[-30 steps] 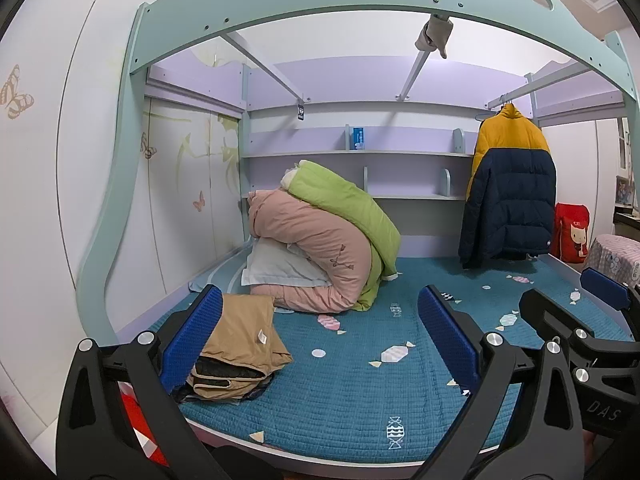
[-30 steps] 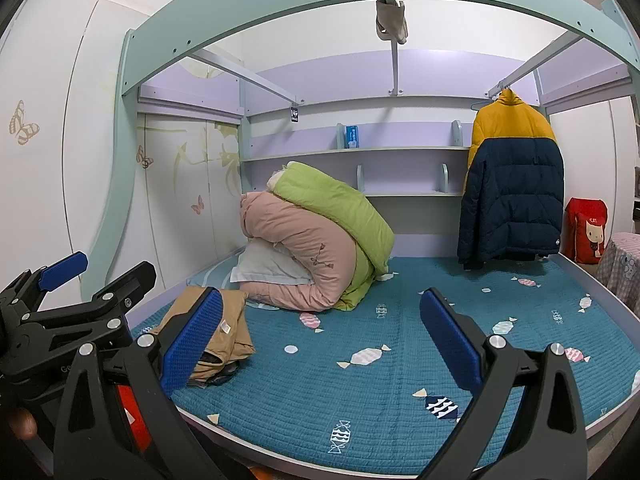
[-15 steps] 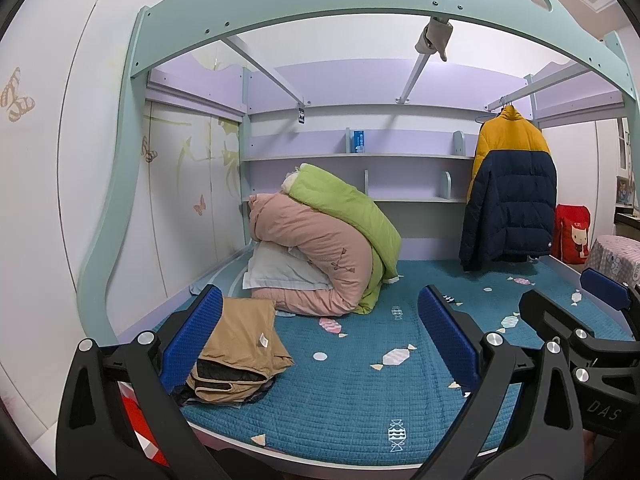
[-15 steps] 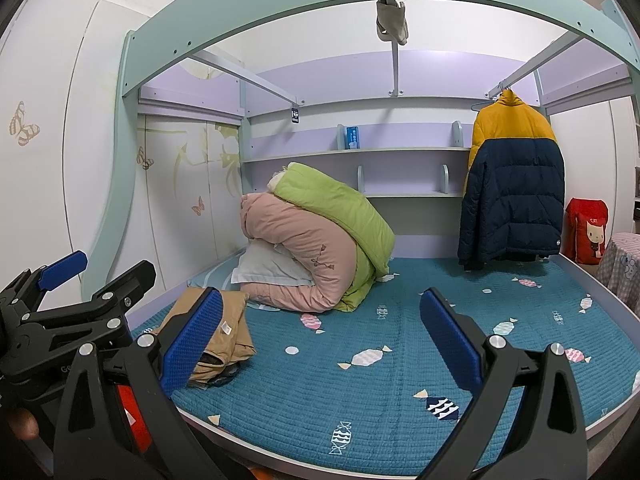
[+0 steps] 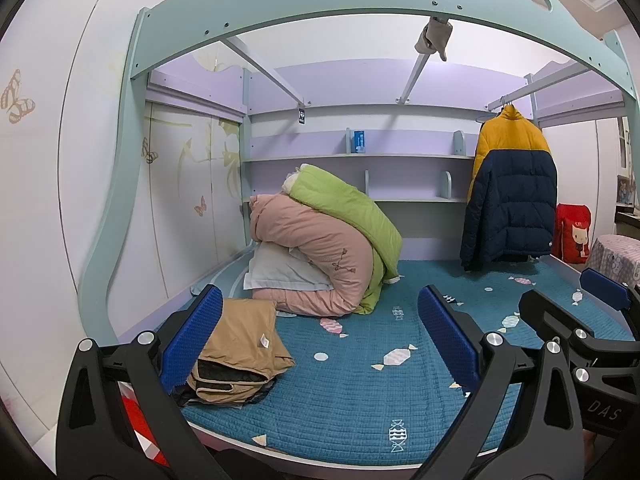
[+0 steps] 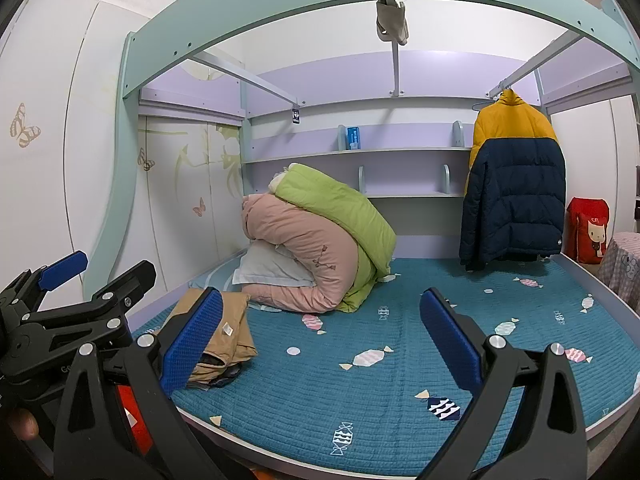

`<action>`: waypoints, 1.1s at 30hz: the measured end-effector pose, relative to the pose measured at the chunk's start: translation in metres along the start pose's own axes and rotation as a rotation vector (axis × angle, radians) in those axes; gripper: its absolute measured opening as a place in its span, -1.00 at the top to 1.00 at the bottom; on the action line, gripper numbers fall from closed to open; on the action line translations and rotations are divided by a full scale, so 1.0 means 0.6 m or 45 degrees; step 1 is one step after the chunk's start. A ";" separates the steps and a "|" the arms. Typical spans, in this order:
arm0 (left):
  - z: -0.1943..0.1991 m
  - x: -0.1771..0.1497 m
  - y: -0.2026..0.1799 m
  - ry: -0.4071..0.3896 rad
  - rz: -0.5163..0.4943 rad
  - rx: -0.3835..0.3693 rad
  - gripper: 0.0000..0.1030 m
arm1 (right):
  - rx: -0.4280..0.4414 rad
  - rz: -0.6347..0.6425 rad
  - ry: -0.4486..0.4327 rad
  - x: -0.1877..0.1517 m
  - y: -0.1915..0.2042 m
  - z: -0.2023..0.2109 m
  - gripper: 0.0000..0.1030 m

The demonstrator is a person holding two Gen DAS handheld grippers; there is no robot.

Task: Fold large clothes

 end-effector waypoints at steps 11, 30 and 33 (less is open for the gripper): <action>0.001 0.003 -0.001 0.002 -0.001 0.005 -0.91 | 0.000 -0.003 0.001 0.001 0.008 -0.002 -0.85; 0.001 0.003 -0.001 0.002 -0.002 0.008 -0.91 | -0.007 -0.012 0.003 0.000 0.021 -0.007 -0.85; 0.000 0.003 -0.002 0.007 -0.006 0.010 -0.91 | -0.008 -0.020 0.008 -0.002 0.023 -0.013 -0.85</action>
Point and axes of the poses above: each gripper's, at about its wrist camera, not at the fingertips, and z roughly against the way its jaws point, y to its left, x to its top, the point moved 1 cm from there along -z, roughly the way its jaws point, and after that the axes turned 12 degrees about x, right-handed, at the moved point
